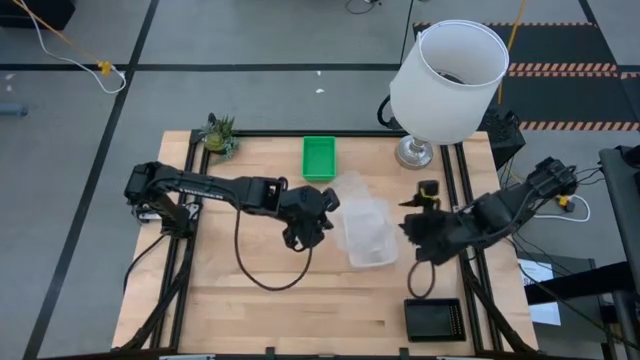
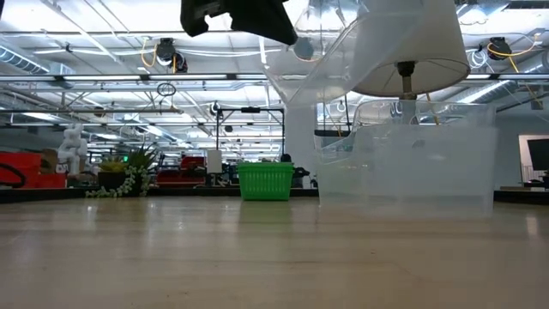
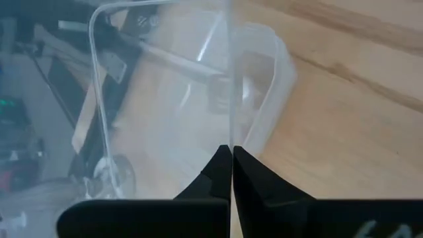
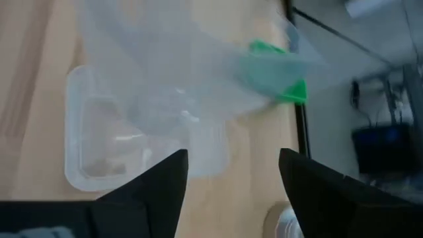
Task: Stack baskets by color
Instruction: Stack the top transparent bin on top of the bottom transparent bins
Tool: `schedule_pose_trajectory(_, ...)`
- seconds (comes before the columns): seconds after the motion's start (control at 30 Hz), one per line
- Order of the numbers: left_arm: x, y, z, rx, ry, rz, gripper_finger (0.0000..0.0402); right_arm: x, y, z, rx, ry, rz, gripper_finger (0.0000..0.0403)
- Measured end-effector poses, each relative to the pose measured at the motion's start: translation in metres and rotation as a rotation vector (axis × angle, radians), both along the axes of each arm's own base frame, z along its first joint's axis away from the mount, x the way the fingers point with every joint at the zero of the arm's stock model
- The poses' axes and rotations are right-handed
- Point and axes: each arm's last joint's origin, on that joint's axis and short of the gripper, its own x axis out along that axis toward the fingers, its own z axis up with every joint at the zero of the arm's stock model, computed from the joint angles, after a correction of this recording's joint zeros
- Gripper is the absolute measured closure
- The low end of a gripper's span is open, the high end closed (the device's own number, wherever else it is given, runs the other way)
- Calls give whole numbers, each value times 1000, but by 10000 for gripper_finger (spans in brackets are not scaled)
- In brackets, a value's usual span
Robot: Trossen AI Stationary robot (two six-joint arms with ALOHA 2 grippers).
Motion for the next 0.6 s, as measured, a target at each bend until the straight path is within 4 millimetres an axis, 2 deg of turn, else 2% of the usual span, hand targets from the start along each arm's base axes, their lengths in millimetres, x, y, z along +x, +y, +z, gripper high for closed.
schedule_pose_trajectory(0.1,1,-1,1,25,-18,-33,399,-11,3,-1,42,-61,-91,175)
schedule_pose_trajectory(0.27,4,3,3,113,-58,-109,400,-24,8,-16,62,-131,-163,187)
schedule_pose_trajectory(0.47,10,14,5,266,-119,-241,399,-40,2,-26,52,-215,-195,211)
schedule_pose_trajectory(0.6,19,20,-3,346,-131,-292,400,-51,-6,-23,45,-267,-180,234)
